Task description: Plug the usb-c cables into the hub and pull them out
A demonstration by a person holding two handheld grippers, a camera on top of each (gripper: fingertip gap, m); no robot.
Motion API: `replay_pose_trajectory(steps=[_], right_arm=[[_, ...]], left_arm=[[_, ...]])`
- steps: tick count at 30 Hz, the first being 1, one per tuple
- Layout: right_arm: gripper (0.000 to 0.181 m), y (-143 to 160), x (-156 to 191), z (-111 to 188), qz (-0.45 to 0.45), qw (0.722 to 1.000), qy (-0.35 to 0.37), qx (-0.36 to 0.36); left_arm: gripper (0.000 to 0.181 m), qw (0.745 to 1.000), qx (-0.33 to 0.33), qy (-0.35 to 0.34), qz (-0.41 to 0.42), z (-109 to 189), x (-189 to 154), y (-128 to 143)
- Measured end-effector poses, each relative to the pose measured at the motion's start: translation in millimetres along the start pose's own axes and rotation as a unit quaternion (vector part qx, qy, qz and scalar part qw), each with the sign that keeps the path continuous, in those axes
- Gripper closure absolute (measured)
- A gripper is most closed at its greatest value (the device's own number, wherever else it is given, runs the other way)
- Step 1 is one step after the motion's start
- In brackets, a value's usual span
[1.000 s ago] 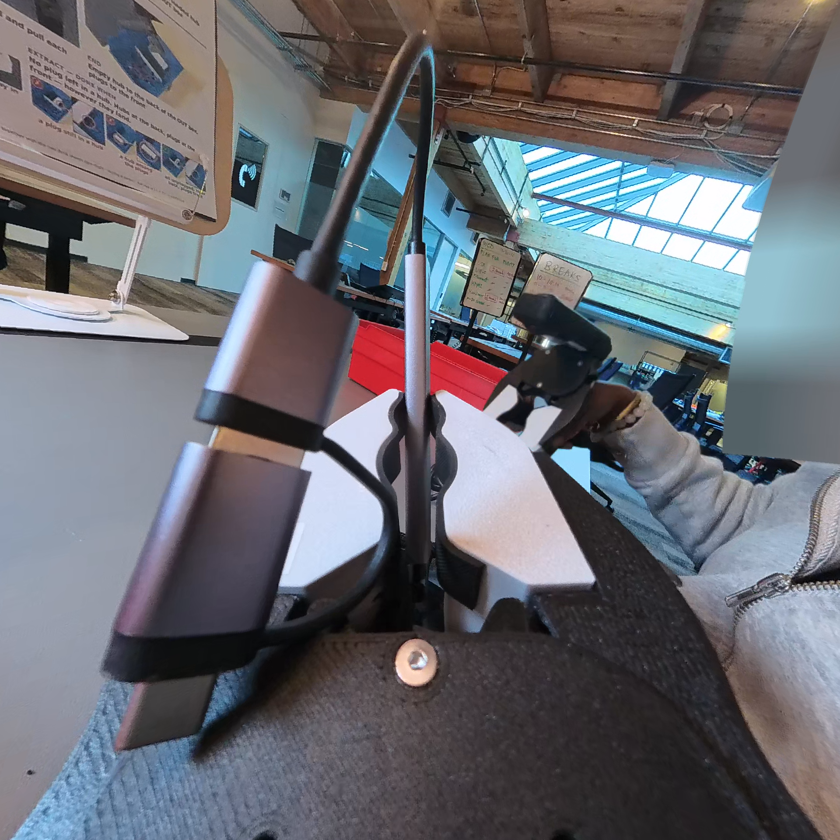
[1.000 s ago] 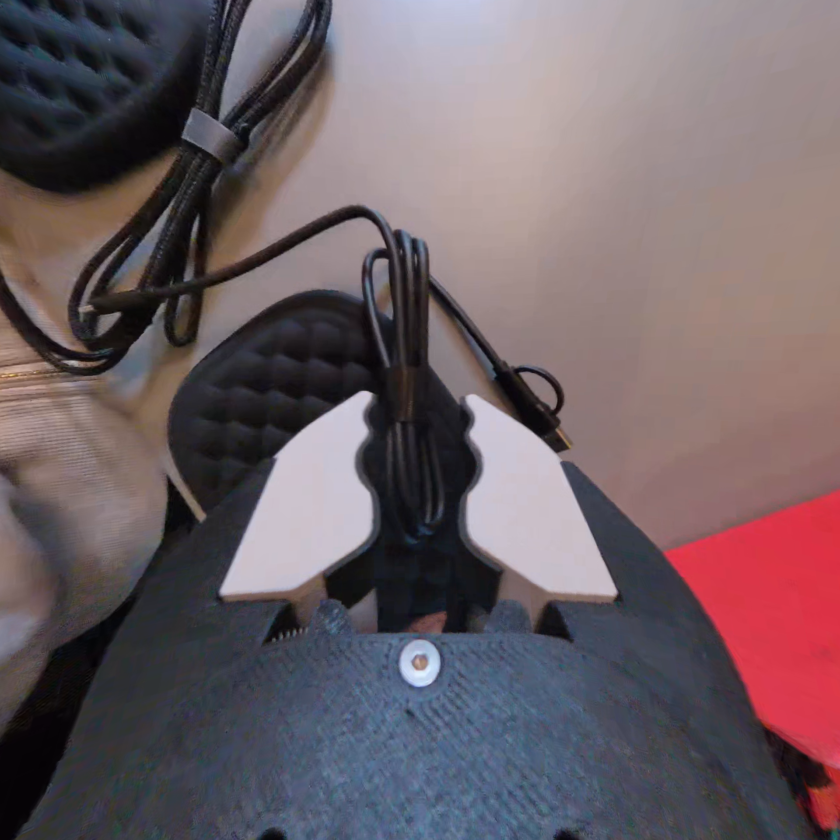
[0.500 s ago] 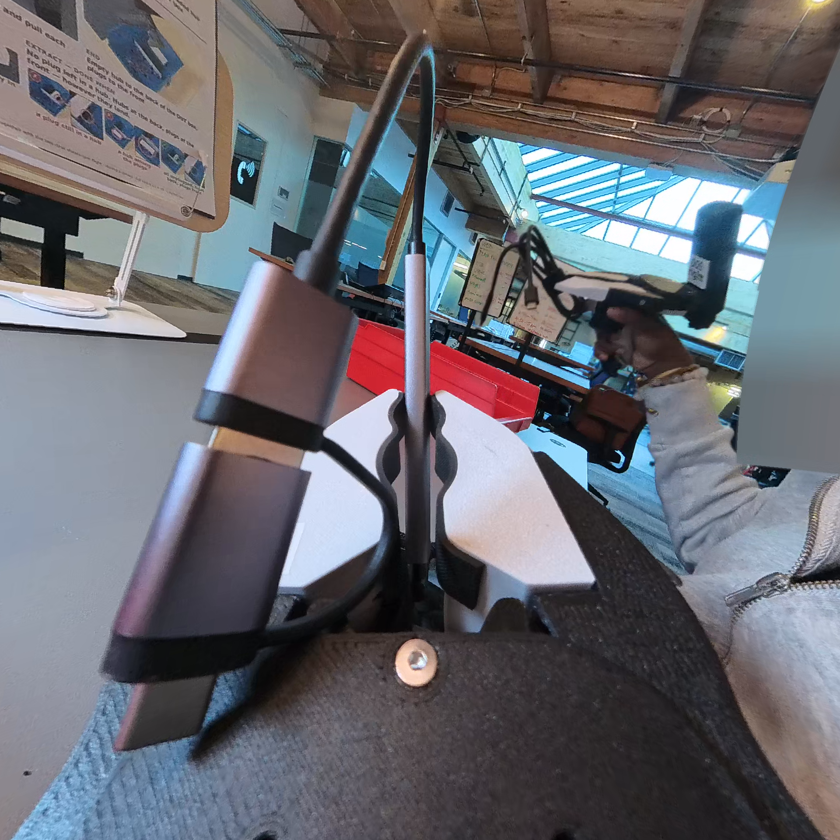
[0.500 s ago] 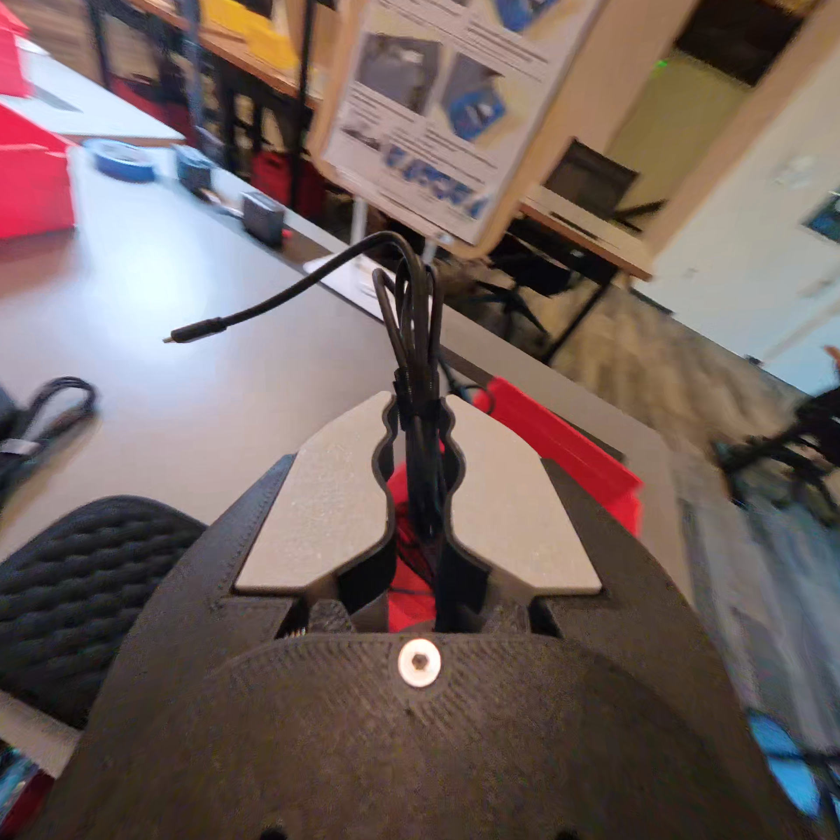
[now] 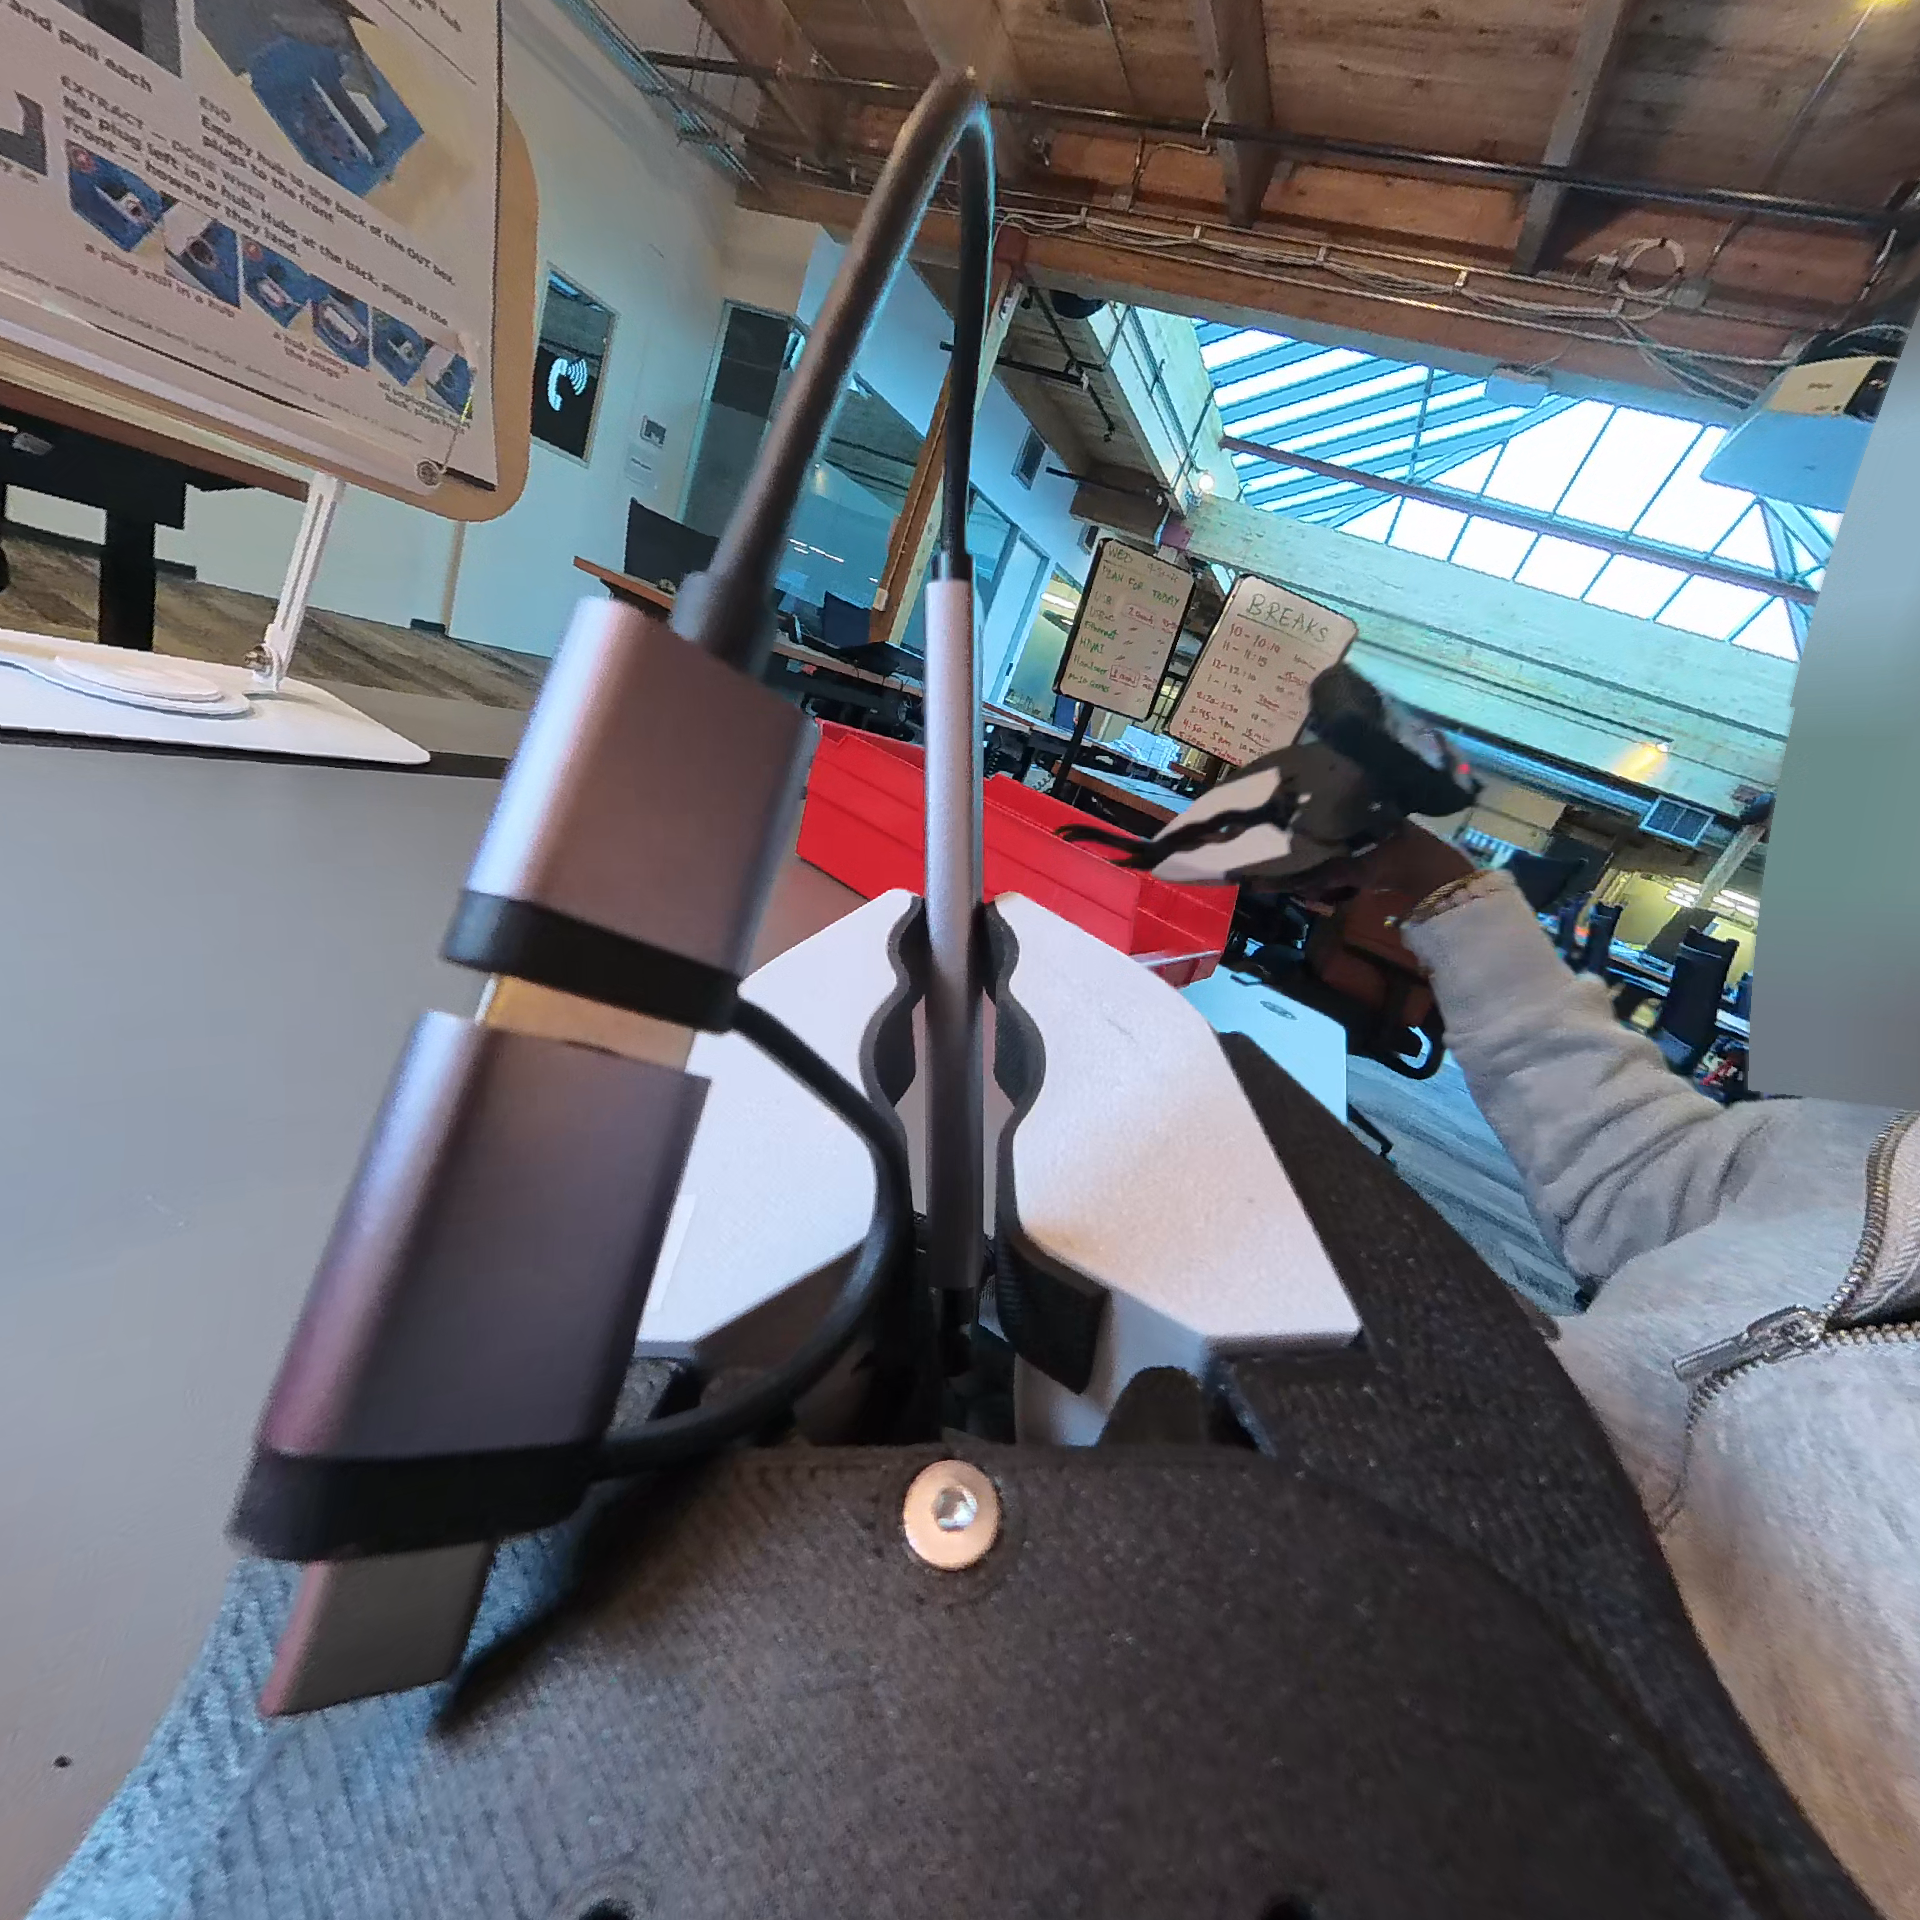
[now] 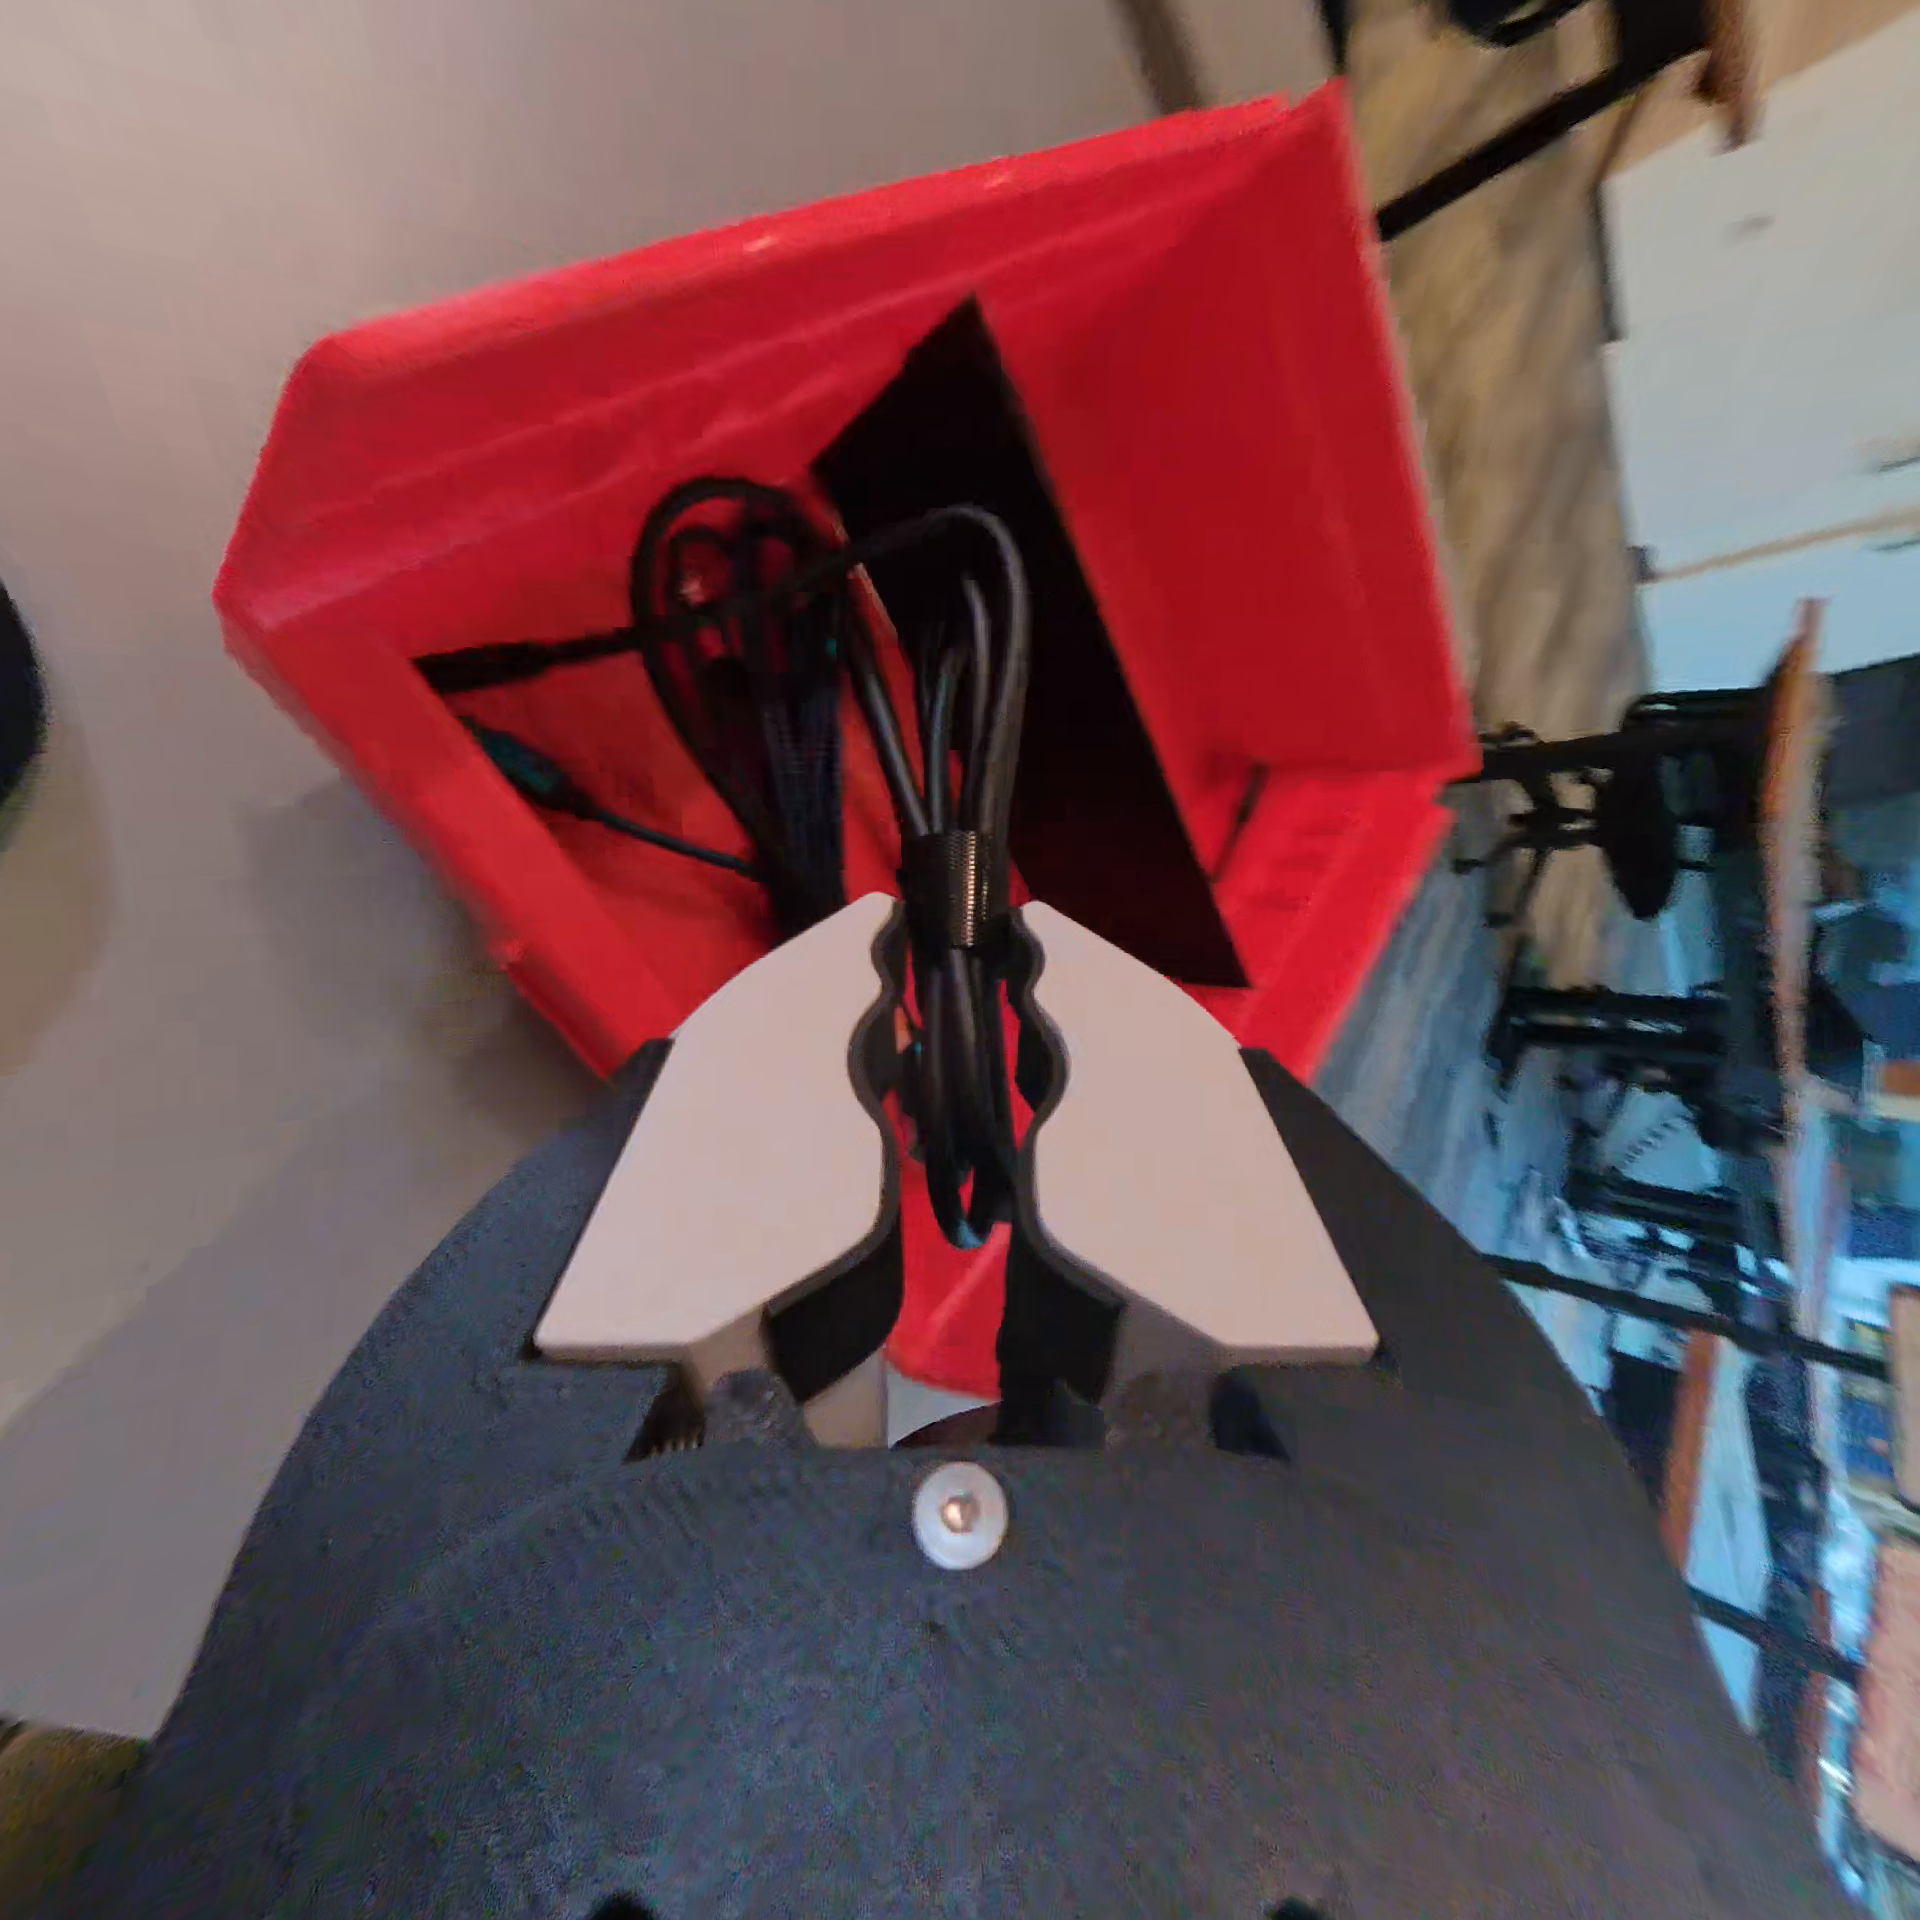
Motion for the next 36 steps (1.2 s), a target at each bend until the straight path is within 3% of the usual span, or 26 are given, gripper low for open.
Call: replay_pose_trajectory(steps=[4, 6, 9, 13, 15, 17, 19, 23, 27, 31, 34, 36], right_arm=[[0.161, 15.9, 4.4, -44.3, -0.066, 0.989, -0.110, 0.070], [0.154, 19.7, 5.1, -52.7, -0.123, 0.976, -0.165, 0.076], [0.146, 15.5, -3.7, -43.4, -0.203, 0.963, -0.177, 0.003], [0.116, -0.4, -20.9, -4.8, -0.282, 0.943, -0.097, -0.150], [0.109, -20.4, -20.2, 22.0, -0.303, 0.909, -0.074, -0.274], [0.107, -46.6, -8.8, 47.1, -0.307, 0.858, -0.072, -0.406], [0.119, -76.9, 15.0, 63.1, -0.278, 0.817, -0.126, -0.489], [0.125, -154.5, 71.4, 68.9, -0.215, 0.744, -0.296, -0.559], [0.133, -228.0, 120.9, 56.8, -0.218, 0.657, -0.436, -0.575], [0.142, -286.8, 148.8, 30.0, -0.238, 0.641, -0.498, -0.534], [0.143, -312.4, 161.6, 24.6, -0.224, 0.635, -0.535, -0.511], [0.169, -316.9, 165.4, 25.8, -0.223, 0.642, -0.531, -0.506]], left_arm=[[0.172, 1.000, -0.004, 0.003, 0.004, 0.6, 0.6, -0.3], [0.172, 1.000, -0.004, 0.004, 0.006, 0.7, 0.8, -0.2], [0.172, 1.000, -0.006, 0.005, 0.008, 0.9, 1.2, -0.3], [0.172, 1.000, -0.008, 0.006, 0.013, 1.3, 2.1, -0.5], [0.172, 1.000, -0.009, 0.006, 0.013, 1.5, 2.0, -0.5], [0.172, 1.000, -0.009, 0.005, 0.013, 1.3, 2.1, -0.5], [0.172, 1.000, -0.009, 0.006, 0.012, 1.4, 1.9, -0.5], [0.172, 1.000, -0.009, 0.008, 0.011, 1.3, 1.6, -0.3], [0.172, 1.000, -0.004, 0.016, 0.008, 0.6, 0.7, 0.2], [0.172, 0.999, -0.002, 0.032, 0.009, 0.9, -0.2, 0.3], [0.172, 0.999, 0.003, 0.046, 0.000, 0.4, -2.6, 1.0], [0.172, 0.998, 0.009, 0.061, -0.007, -0.3, -5.0, 1.8]])
Point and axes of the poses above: each gripper's, where its closed fingertips meet, z back along the fingers, y out of its underside, x = y × z across the jaws, the point moved 9 cm from there along z, back along the fingers, and after that the axes turned 6 degrees about z, right-handed, at the moved point
